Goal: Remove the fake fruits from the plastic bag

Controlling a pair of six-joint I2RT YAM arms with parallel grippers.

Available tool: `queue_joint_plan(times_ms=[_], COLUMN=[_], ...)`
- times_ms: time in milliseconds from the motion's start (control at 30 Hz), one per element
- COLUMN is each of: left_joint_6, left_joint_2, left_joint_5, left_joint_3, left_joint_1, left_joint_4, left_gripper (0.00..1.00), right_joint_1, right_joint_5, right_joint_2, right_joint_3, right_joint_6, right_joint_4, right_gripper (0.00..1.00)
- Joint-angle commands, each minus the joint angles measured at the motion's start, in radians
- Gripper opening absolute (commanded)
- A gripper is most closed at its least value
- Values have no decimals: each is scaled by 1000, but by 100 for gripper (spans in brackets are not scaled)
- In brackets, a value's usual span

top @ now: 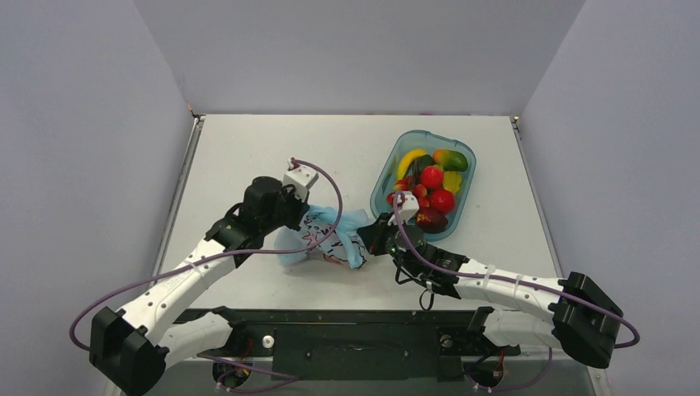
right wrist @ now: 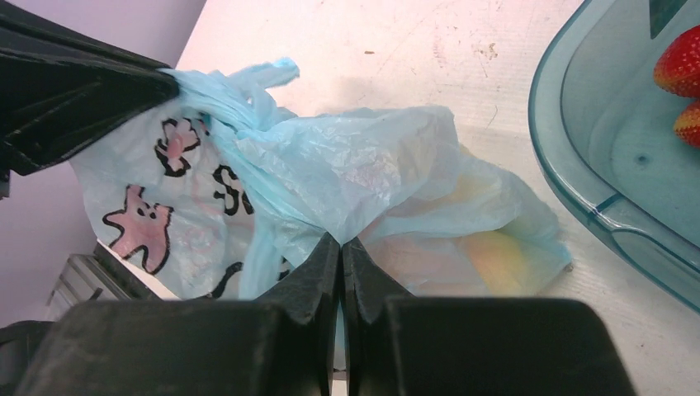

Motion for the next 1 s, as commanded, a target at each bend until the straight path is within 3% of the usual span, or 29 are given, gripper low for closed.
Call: queue_joint_plan(times_ms=[0, 167, 367, 533, 767, 867, 967], left_joint_6=[-11, -8, 14, 14, 18, 19, 19], left_joint_2=[-109, -154, -172, -163, -134, -134, -137], left_joint_5=[-302, -384, -266, -235, -182, -181, -181], left_joint_3=[-36, -56, -63, -57, -34, -34, -35], left_joint_1=[6, 6, 5, 5, 5, 5, 5], left_joint_4=[112, 129, 128, 122, 98, 97, 100], left_gripper=[0, 0, 0, 0, 0, 0, 0], right_joint_1=[3, 3, 7, 34, 52, 70, 76], right_joint_5=[43, 21, 20, 78, 131, 151, 146], right_joint_2=[-30, -21, -19, -16, 26, 28, 38], right_joint_3=[-35, -58, -42, 50, 226, 245, 263], right_joint_6=[40, 68, 52, -23, -195, -281, -366], right_joint_4=[62, 96, 38, -107, -302, -294, -236], right_gripper=[0, 0, 0, 0, 28, 44, 54])
